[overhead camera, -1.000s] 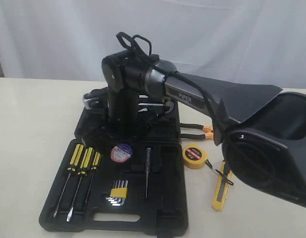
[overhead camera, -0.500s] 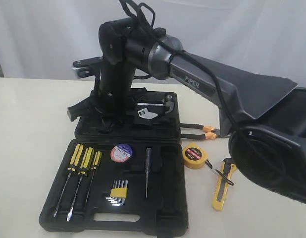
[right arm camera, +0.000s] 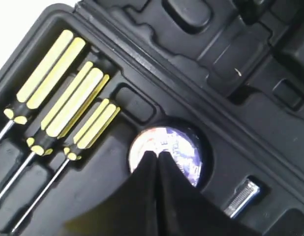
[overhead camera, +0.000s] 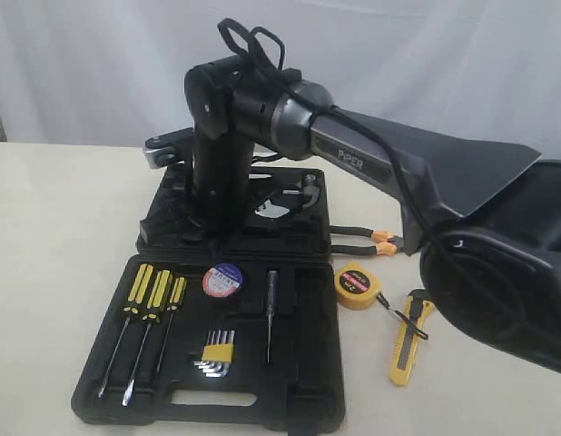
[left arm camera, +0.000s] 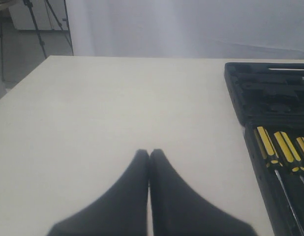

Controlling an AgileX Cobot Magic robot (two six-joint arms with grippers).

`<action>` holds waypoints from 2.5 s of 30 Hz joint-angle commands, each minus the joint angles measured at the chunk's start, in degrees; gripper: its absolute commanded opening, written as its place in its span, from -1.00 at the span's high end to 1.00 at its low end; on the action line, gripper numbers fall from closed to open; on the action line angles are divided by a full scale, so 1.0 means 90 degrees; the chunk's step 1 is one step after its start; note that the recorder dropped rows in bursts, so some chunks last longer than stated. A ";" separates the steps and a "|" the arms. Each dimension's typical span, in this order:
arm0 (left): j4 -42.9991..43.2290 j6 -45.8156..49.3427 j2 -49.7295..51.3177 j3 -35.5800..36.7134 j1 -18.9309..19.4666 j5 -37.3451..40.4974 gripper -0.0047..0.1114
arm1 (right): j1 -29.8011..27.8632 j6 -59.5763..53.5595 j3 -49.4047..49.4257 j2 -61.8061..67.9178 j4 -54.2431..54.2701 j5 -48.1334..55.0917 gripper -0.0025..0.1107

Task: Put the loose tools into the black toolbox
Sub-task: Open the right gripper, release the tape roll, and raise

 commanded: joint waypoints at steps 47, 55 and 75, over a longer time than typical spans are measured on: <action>-0.0061 -0.0013 -0.0008 0.0016 -0.0030 -0.0063 0.92 | -0.0025 0.0058 0.0675 0.0564 -0.0124 -0.0721 0.96; -0.0061 -0.0013 -0.0008 0.0016 -0.0030 -0.0063 0.92 | -0.0025 0.0036 0.0675 0.0346 -0.0143 -0.0709 0.96; -0.0061 -0.0013 -0.0008 0.0016 -0.0030 -0.0063 0.92 | -0.0025 0.0098 0.0535 0.0526 -0.0185 -0.0688 0.96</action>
